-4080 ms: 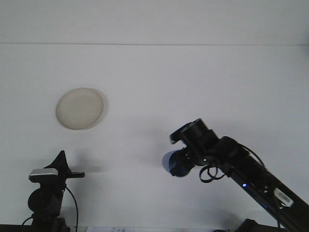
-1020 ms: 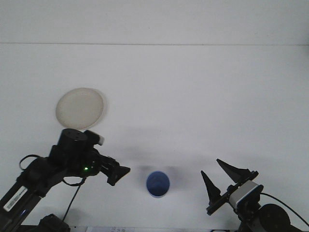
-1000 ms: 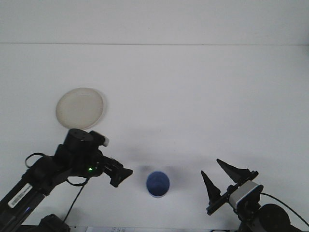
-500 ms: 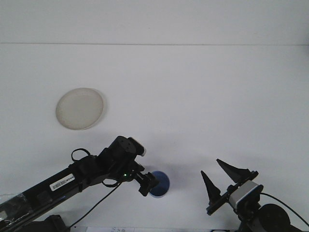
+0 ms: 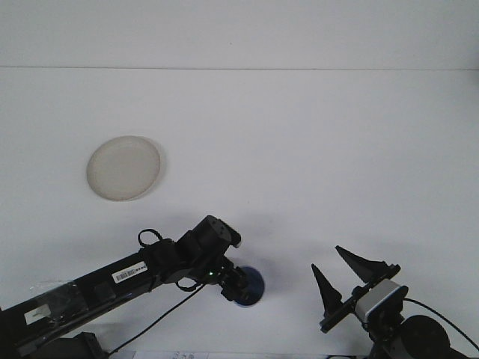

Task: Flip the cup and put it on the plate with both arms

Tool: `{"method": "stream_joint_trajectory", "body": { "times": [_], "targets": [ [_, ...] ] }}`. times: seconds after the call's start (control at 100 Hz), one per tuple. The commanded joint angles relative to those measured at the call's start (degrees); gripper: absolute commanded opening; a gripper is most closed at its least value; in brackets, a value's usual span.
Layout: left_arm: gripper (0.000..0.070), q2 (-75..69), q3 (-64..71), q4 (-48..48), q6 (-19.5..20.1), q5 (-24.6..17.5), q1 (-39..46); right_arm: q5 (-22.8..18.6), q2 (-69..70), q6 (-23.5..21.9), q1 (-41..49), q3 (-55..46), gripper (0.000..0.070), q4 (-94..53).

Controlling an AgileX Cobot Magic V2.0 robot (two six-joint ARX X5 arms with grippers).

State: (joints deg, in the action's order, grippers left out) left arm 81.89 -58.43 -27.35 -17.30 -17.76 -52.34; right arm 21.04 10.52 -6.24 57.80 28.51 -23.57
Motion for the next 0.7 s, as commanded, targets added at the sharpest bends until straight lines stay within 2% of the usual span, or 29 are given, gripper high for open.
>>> {"method": "stream_joint_trajectory", "body": {
  "times": [0.0,0.02,0.26,0.32,0.52,0.69],
  "targets": [
    [0.0043,0.6,-1.1,0.3,0.0,0.2,-0.9,0.0,0.1,0.3,0.7,0.4,0.0426,0.4],
    [0.0003,0.5,-1.1,0.2,0.2,0.2,-0.9,0.0,0.1,0.3,0.7,0.4,0.0426,0.4],
    [0.0012,-0.2,-1.7,-0.6,0.4,0.2,-0.9,0.0,0.1,0.3,0.7,0.4,0.0426,0.4],
    [0.0012,-0.5,-2.7,-2.0,1.5,1.3,-0.9,0.0,0.1,0.3,0.7,0.4,0.0426,0.4],
    [0.0011,-4.1,-11.4,-12.2,7.1,11.3,1.0,0.0,0.1,0.3,0.7,0.4,0.0426,0.4],
    [0.0010,-7.2,-20.9,-21.7,13.2,18.5,8.3,0.0,0.1,0.3,0.7,0.4,0.0426,0.4]
  ]
}}
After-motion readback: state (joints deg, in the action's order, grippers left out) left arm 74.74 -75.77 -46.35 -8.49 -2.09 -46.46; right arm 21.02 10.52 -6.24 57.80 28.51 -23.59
